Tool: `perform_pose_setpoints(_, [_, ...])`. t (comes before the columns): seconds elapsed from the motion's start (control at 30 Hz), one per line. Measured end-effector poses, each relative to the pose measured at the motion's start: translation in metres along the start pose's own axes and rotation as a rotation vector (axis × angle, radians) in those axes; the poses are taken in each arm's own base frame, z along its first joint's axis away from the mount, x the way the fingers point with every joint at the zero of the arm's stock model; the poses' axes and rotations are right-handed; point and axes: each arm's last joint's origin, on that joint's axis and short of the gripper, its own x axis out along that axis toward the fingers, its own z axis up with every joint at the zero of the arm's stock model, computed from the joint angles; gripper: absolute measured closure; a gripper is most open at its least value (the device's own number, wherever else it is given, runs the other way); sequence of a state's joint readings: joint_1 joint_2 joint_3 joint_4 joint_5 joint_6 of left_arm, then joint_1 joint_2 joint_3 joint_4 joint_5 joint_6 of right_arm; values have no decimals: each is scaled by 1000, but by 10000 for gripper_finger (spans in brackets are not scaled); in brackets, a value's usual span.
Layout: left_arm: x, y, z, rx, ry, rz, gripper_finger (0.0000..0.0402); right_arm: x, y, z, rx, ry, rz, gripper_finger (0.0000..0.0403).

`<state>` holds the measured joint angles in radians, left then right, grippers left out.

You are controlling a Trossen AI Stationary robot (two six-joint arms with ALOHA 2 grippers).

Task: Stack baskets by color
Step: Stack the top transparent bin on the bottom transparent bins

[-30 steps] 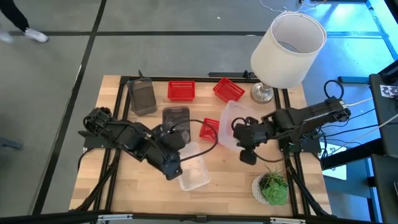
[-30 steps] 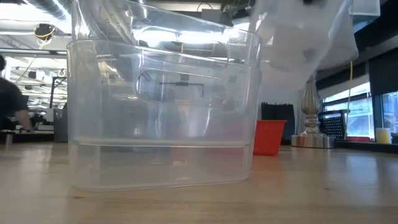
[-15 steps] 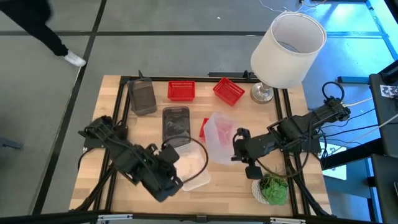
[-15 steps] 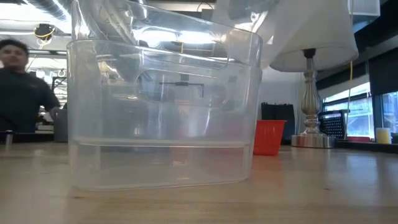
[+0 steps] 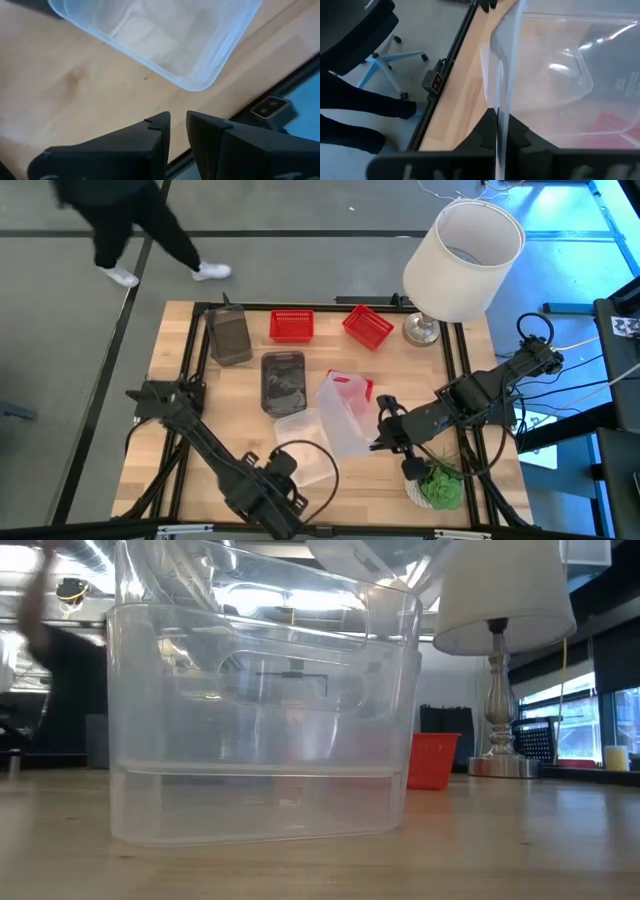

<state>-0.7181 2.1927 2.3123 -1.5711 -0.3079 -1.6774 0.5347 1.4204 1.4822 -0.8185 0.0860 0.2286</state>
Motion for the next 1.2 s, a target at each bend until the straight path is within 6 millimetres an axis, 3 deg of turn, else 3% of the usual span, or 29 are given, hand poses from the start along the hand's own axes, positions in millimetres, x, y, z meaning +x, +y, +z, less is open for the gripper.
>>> perform_pose_setpoints(0.27, [49, -14, -15, 47, 19, 116, 348, 0, 1, 2, -51, -24, 6, 403])
perform_pose_setpoints(0.73, [80, -7, -15, 188, -84, 218, 348, 0, 1, 2, -49, -20, 22, 403])
perform_pose_setpoints(0.97, [89, -11, 0, 289, -207, 210, 348, 0, 1, 2, -46, -20, 23, 403])
perform_pose_setpoints(1.2, [99, -17, 32, 387, -258, 204, 348, 0, 0, 2, -46, -20, 21, 403])
